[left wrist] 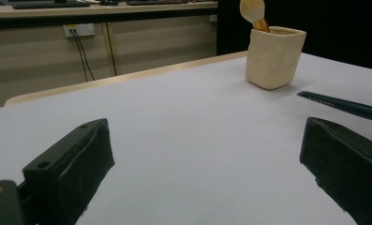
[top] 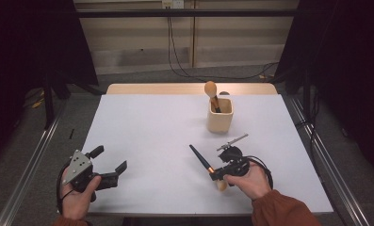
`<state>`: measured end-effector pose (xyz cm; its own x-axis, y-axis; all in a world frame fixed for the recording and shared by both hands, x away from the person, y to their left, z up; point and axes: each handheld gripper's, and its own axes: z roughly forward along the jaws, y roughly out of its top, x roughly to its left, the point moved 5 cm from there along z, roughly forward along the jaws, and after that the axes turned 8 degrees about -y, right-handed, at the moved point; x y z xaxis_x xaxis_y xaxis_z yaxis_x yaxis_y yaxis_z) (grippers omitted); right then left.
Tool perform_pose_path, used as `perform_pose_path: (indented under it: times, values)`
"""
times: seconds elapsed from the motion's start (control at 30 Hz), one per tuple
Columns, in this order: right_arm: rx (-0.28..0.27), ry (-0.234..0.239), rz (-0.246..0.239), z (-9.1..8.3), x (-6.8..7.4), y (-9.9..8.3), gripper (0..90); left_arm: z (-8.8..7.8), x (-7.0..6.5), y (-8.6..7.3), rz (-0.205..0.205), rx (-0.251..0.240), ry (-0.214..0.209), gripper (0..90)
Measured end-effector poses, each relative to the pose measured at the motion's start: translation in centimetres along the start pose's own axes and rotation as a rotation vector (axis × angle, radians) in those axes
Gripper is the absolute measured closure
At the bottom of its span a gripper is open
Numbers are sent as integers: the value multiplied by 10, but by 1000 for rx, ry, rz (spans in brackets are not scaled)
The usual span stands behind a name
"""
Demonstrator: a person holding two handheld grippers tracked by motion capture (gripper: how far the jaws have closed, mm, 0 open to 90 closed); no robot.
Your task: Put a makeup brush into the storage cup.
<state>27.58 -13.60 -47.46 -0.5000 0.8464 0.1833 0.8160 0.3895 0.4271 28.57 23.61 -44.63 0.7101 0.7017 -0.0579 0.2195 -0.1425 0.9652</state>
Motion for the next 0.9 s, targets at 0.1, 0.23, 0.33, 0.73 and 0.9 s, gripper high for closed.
perform_pose_path:
  times: [0.1,0.23,0.33,0.73,0.9]
  values:
    - [-54,11,5,-4,-4,3,751,0,0,0,-12,-8,-4,15]
    - [-127,11,2,-8,-10,7,751,1,-2,1,-7,-2,-18,15]
    - [-190,12,5,-10,-14,10,751,1,-2,1,-10,1,-23,13]
    - [-386,67,-20,-15,-15,18,751,3,-5,0,-1,13,-45,15]
    - [-444,82,-56,-20,-18,20,750,4,-5,2,-14,8,-44,13]
